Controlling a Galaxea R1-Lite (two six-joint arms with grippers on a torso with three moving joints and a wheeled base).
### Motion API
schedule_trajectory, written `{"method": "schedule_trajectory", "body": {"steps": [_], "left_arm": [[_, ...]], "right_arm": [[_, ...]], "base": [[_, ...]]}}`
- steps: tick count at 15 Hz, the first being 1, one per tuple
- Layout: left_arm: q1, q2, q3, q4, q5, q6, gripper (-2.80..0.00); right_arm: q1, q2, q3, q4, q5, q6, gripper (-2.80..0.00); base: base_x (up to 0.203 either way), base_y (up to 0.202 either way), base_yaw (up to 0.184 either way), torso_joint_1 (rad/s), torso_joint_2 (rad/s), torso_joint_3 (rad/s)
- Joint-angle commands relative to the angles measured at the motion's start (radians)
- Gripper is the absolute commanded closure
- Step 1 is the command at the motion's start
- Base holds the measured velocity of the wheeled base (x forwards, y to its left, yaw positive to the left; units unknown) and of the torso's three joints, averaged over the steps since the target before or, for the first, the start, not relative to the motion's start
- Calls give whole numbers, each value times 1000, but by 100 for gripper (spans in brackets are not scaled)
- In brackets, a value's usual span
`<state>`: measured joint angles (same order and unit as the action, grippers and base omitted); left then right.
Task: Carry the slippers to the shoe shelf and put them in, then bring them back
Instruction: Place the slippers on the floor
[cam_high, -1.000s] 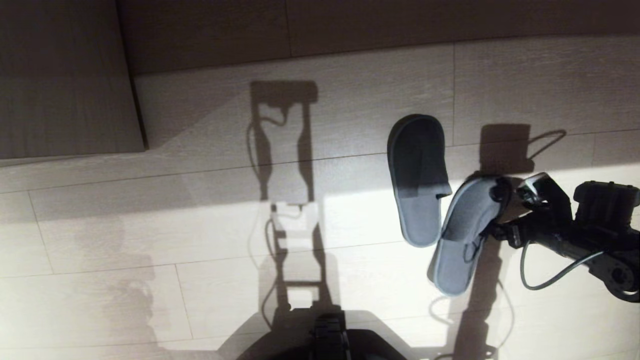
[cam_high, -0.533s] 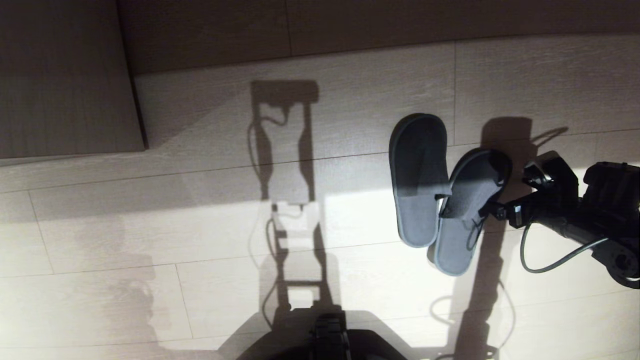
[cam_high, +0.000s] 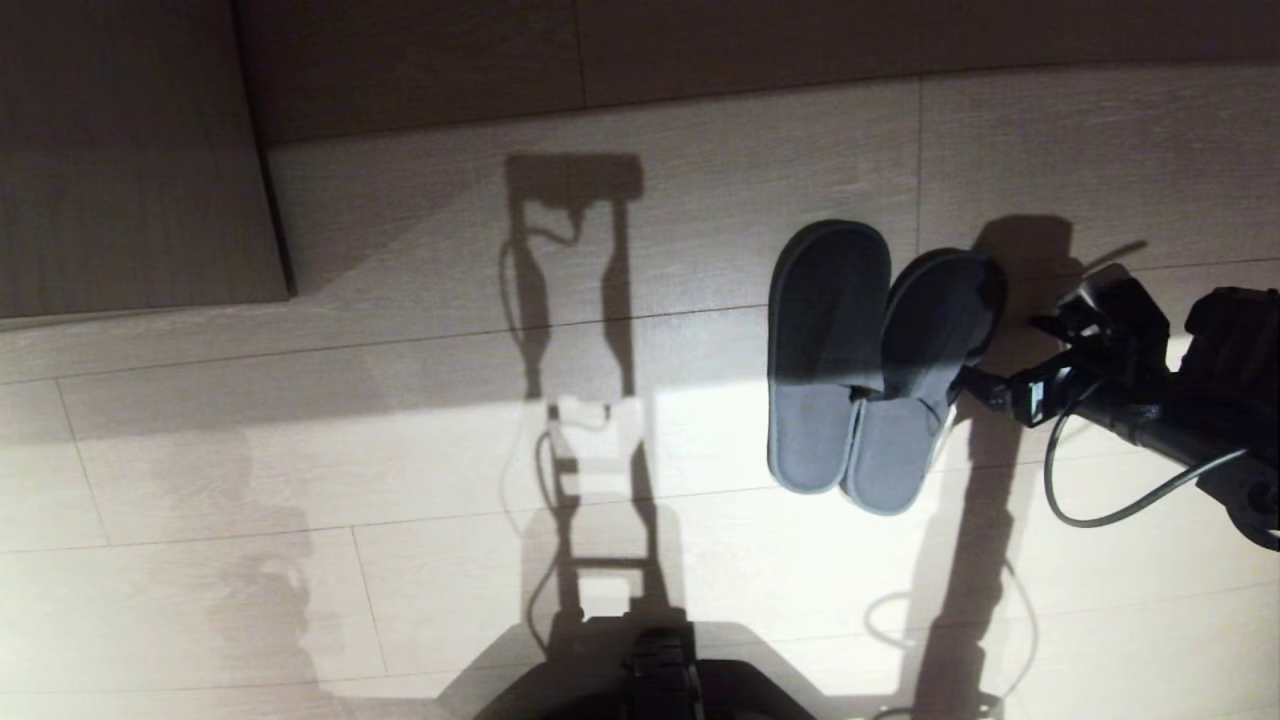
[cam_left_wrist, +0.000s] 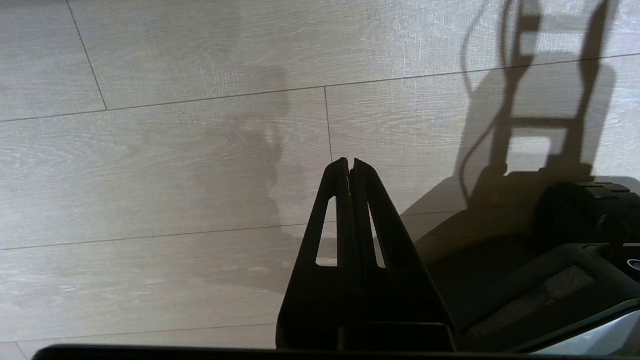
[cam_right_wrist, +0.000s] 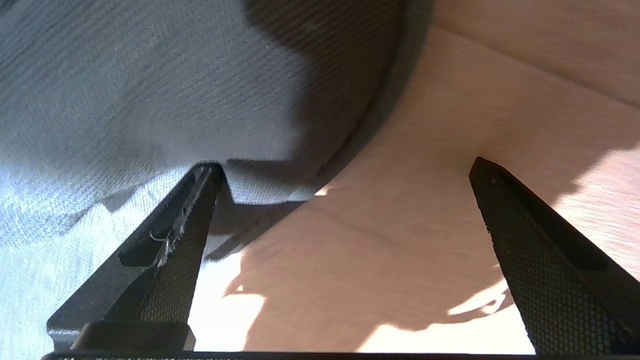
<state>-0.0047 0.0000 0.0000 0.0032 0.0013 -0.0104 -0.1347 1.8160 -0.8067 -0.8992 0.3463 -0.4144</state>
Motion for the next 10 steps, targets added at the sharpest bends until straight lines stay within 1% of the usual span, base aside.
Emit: {"method": "schedule_trajectory", "body": {"steps": [1, 2, 3, 5, 10], "left_arm": [[0, -2, 2, 0, 0, 0, 0], [0, -2, 2, 0, 0, 0, 0], [0, -2, 2, 0, 0, 0, 0], [0, -2, 2, 0, 0, 0, 0], [0, -2, 2, 0, 0, 0, 0]], "right_arm": [[-3, -45, 23, 46, 2, -22, -280], [-4, -63, 38, 73, 2, -46, -280], [-6, -67, 43, 77, 2, -51, -280], [-13, -114, 61, 80, 2, -52, -280], [-31, -152, 66, 83, 2, -53, -280]], "base": [[0, 0, 0, 0, 0, 0], [0, 0, 0, 0, 0, 0], [0, 0, 0, 0, 0, 0], [0, 0, 0, 0, 0, 0], [0, 0, 0, 0, 0, 0]]}}
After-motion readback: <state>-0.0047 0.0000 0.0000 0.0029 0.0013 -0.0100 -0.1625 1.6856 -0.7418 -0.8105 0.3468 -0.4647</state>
